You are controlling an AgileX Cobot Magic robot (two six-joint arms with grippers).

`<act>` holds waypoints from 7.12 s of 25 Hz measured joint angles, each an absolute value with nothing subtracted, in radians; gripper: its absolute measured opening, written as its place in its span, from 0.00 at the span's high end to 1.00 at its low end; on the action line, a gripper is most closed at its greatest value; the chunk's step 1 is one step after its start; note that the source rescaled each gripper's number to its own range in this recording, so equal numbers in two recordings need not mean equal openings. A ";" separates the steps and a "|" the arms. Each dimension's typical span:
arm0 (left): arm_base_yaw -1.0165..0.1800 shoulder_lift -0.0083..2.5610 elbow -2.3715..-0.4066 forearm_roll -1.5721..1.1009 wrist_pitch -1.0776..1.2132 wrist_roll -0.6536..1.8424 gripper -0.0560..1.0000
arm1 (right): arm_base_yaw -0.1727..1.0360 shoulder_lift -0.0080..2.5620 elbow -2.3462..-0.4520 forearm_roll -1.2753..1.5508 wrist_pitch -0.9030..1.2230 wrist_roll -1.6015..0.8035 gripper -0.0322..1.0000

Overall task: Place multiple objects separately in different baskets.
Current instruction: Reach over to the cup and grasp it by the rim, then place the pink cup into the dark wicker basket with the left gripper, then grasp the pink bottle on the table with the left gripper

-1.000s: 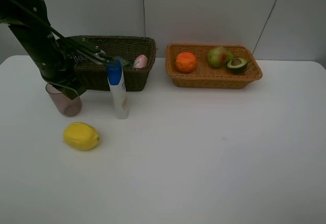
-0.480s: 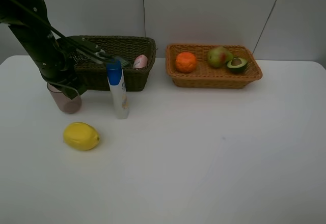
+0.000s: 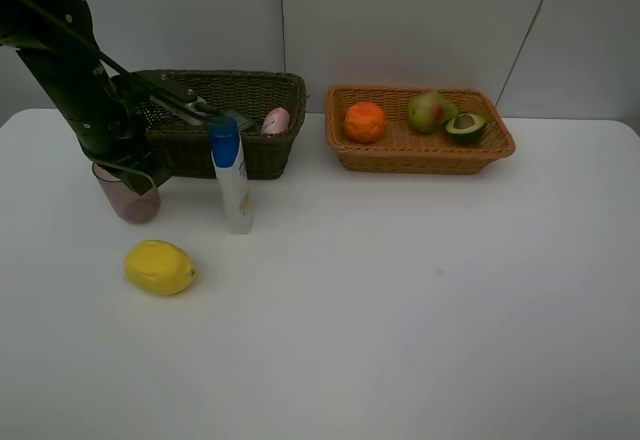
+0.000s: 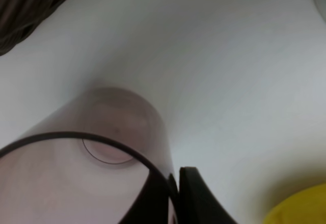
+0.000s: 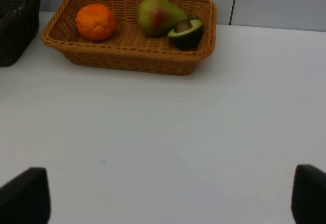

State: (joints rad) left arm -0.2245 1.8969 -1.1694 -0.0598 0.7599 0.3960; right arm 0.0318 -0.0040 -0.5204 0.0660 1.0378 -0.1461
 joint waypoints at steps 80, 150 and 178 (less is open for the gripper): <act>-0.225 2.074 -1.705 -0.093 0.763 0.341 0.95 | 0.032 -0.004 -0.520 0.067 1.038 -0.146 0.00; -0.291 1.873 -1.702 -0.221 0.839 0.220 0.00 | 0.032 -0.004 -0.520 0.067 1.038 -0.146 0.00; -0.504 1.911 -1.702 -0.068 1.126 -0.363 0.00 | 0.032 -0.004 -0.520 0.067 1.038 -0.146 0.00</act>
State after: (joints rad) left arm -0.5039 1.9109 -1.7016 -0.0676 1.1265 -0.3627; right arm 0.0318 -0.0040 -0.5204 0.0668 1.0378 -0.1461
